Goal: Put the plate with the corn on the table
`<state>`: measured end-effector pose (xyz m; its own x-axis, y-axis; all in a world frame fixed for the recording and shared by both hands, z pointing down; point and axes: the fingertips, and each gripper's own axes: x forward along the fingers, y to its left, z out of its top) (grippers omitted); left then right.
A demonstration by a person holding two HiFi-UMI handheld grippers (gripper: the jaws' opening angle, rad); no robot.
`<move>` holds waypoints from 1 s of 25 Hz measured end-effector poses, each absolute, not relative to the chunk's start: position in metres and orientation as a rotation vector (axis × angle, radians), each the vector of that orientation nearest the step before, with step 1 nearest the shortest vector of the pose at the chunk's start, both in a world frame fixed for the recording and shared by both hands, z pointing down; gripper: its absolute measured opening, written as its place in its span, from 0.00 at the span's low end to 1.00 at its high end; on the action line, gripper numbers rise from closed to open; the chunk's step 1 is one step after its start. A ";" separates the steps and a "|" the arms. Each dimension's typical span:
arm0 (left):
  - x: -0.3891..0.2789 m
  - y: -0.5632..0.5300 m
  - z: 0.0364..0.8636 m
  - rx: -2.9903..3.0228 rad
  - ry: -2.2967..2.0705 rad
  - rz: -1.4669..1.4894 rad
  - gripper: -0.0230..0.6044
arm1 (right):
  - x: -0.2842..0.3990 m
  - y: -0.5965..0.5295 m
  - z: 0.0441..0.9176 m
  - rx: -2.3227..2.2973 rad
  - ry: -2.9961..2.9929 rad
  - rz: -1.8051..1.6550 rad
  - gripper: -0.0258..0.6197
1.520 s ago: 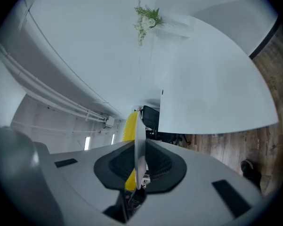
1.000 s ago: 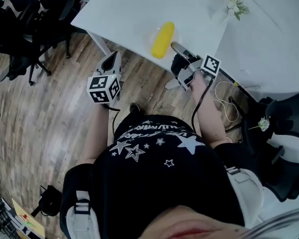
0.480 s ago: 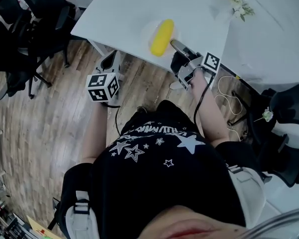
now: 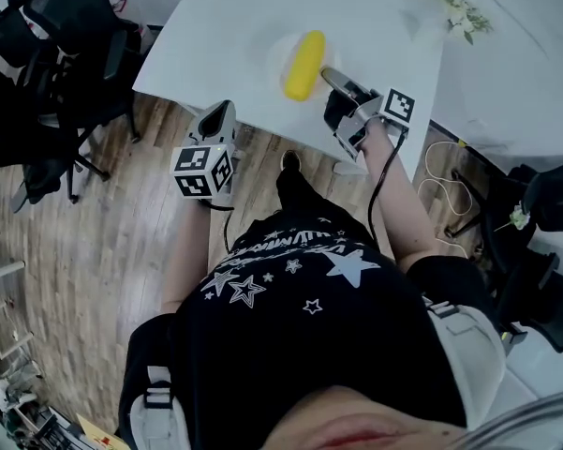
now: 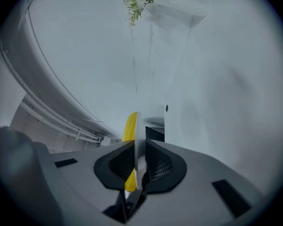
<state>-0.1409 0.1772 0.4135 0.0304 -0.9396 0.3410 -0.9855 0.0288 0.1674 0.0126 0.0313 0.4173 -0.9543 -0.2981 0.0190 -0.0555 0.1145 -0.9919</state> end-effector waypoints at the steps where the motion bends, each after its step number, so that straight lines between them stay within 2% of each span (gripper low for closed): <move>1: -0.145 0.169 0.414 1.960 -1.952 0.184 0.05 | 0.008 0.020 0.418 -0.351 2.202 -1.938 0.10; 10: -0.189 0.060 0.413 1.972 -1.947 0.209 0.05 | -0.020 -0.081 0.438 -0.384 2.195 -1.937 0.10; 25: -0.192 -0.094 0.419 2.043 -1.885 0.273 0.05 | -0.022 -0.183 0.468 -0.439 2.188 -1.931 0.10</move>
